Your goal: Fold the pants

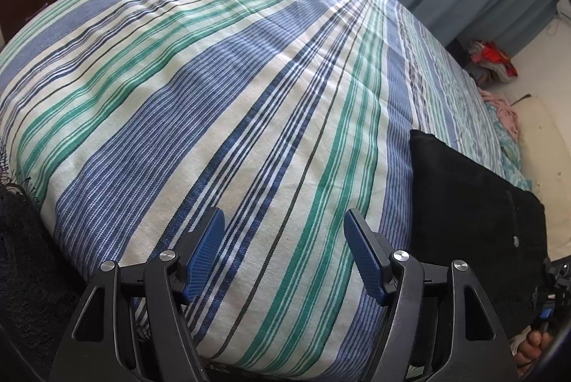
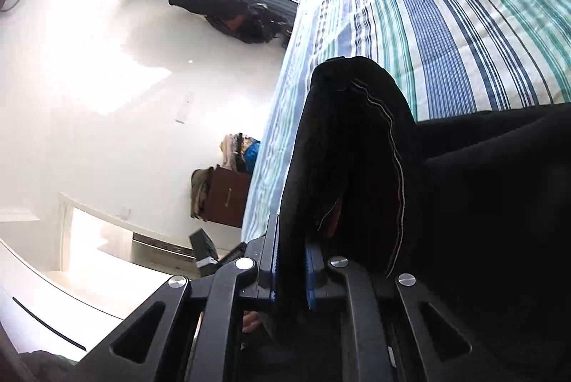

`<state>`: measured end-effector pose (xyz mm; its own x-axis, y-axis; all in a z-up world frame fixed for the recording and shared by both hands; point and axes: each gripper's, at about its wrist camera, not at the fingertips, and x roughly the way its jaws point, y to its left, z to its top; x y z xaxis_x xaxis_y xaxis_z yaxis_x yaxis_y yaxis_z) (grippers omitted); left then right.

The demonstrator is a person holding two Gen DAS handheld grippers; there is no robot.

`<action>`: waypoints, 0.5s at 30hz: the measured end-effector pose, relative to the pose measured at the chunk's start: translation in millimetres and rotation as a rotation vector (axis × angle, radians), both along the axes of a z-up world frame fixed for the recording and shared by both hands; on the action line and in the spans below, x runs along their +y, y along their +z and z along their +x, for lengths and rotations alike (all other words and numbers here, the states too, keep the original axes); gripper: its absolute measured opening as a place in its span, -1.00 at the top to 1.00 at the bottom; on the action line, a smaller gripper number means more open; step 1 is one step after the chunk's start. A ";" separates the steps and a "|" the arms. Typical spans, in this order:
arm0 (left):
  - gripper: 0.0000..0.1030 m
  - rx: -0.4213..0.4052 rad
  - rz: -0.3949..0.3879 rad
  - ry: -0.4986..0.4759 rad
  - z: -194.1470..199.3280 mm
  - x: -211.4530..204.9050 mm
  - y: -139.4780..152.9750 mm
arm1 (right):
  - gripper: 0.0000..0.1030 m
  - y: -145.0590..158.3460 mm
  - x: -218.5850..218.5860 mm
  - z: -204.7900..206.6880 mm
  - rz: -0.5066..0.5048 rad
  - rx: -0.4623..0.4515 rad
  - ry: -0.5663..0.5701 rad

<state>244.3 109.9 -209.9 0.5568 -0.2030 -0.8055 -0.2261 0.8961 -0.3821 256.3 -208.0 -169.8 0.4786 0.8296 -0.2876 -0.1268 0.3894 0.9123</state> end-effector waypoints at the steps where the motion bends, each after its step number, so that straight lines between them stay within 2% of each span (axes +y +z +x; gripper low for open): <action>1: -0.39 -0.001 -0.005 0.003 0.0 1.3 0.4 | 0.77 5.9 -2.8 -1.5 0.018 -0.008 -0.004; 4: -0.39 -0.002 -0.014 0.010 -0.7 3.1 1.2 | 0.77 24.3 -9.9 -8.4 0.046 -0.046 -0.011; 9: -0.39 -0.008 -0.011 -0.002 -1.6 -0.7 3.6 | 0.78 58.4 -45.4 -21.8 0.032 -0.104 -0.042; 12: -0.39 -0.017 0.008 -0.029 -3.0 -8.5 6.2 | 0.78 64.9 -79.3 -34.4 -0.004 -0.105 -0.086; 15: -0.39 -0.028 0.047 -0.071 -5.6 -21.0 9.2 | 0.78 53.8 -122.2 -51.3 -0.023 -0.075 -0.160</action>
